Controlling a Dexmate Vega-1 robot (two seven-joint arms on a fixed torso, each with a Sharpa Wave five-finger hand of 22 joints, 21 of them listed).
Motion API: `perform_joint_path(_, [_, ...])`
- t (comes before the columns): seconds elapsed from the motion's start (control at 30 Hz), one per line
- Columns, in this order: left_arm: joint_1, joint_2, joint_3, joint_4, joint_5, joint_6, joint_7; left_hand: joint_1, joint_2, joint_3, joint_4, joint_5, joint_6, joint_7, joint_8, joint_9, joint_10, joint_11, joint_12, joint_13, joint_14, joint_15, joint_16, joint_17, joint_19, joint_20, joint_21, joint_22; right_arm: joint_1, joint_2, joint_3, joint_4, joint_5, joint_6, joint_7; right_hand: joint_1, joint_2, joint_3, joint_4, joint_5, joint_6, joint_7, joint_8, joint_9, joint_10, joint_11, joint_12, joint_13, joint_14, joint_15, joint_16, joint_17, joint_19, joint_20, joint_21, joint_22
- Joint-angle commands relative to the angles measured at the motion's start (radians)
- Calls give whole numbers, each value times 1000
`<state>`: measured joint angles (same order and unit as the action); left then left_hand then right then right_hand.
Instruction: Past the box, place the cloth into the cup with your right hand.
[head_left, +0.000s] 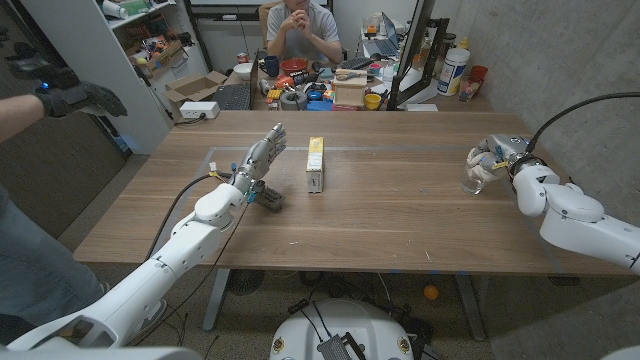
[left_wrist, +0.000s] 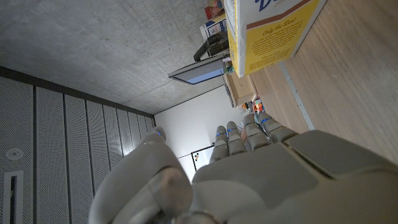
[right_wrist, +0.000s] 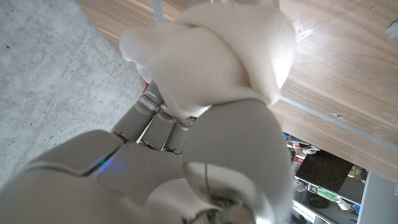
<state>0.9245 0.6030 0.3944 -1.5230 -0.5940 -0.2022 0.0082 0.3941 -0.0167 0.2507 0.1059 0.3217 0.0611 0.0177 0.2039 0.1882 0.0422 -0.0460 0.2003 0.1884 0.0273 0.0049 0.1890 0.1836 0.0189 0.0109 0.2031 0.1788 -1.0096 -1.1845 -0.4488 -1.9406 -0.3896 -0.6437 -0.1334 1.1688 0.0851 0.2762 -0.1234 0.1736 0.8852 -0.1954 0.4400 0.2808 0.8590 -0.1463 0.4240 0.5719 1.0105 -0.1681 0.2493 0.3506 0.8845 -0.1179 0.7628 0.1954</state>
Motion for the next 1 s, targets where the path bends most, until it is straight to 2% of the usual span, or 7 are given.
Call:
perform_joint_path(0.03, [-17,-7,12,14,4,-1,-14,1,10,-6,1,-2,8,4,1,4,0,-4,3,5,-3,0,2,6,-1,-1,1,4,44,-35,-33,-49,13,-70,128,-67,-28,-3,17,4,-102,-6,-50,-5,-79,13,-55,-10,-95,-21,-49,-34,-5,-51,-12,-24])
perform_joint_path(0.1, [-19,-8,13,17,3,-1,-17,1,10,-6,1,-2,10,3,2,4,0,-3,3,5,-3,1,1,6,-1,-1,1,4,50,-42,-34,-64,12,-86,142,-95,-38,-1,20,5,-151,-13,-77,-5,-145,32,-91,-14,-163,27,-62,-50,-12,-6,-34,-27])
perform_joint_path(0.23, [-22,-9,16,21,4,-4,-22,1,10,-7,1,-2,14,4,3,4,0,-2,3,5,-2,1,2,6,-1,-1,1,4,51,-60,-27,-89,18,-100,153,-146,-68,-14,26,6,-203,-16,-113,-7,-204,55,-116,-14,-260,106,-71,-74,-28,68,-67,-28])
perform_joint_path(0.33, [-24,-10,18,23,5,-6,-25,1,11,-7,1,-2,18,5,4,4,1,-3,3,5,-3,0,2,6,-1,0,1,4,53,-76,-25,-109,18,-111,165,-167,-79,-17,27,9,-230,-15,-133,-8,-243,67,-133,-21,-297,134,-70,-89,-45,106,-91,-27])
perform_joint_path(0.5, [-27,-12,21,24,5,-8,-31,1,11,-8,1,-2,22,5,5,4,1,-6,3,5,-3,0,2,6,-1,0,1,4,68,-98,-32,-138,14,-131,207,-188,-85,-18,25,13,-302,0,-175,-10,-316,90,-164,-36,-361,159,-70,-108,-71,144,-127,-26])
perform_joint_path(0.6, [-29,-12,23,23,6,-9,-36,2,11,-8,1,-2,22,5,5,4,1,-8,3,5,-2,-1,2,6,-1,0,1,4,68,-106,-32,-154,6,-140,207,-195,-88,-20,26,13,-321,2,-185,-10,-330,94,-168,-36,-372,162,-69,-111,-74,149,-134,-26])
perform_joint_path(1.0, [-27,-15,28,21,1,-10,-47,2,12,-10,1,-3,21,6,4,4,1,-4,3,5,-2,0,2,6,-1,0,1,4,74,-139,-17,-203,-9,-157,223,-213,-90,-24,30,14,-311,-2,-186,-9,-333,97,-165,-38,-371,162,-61,-118,-60,146,-141,-25])
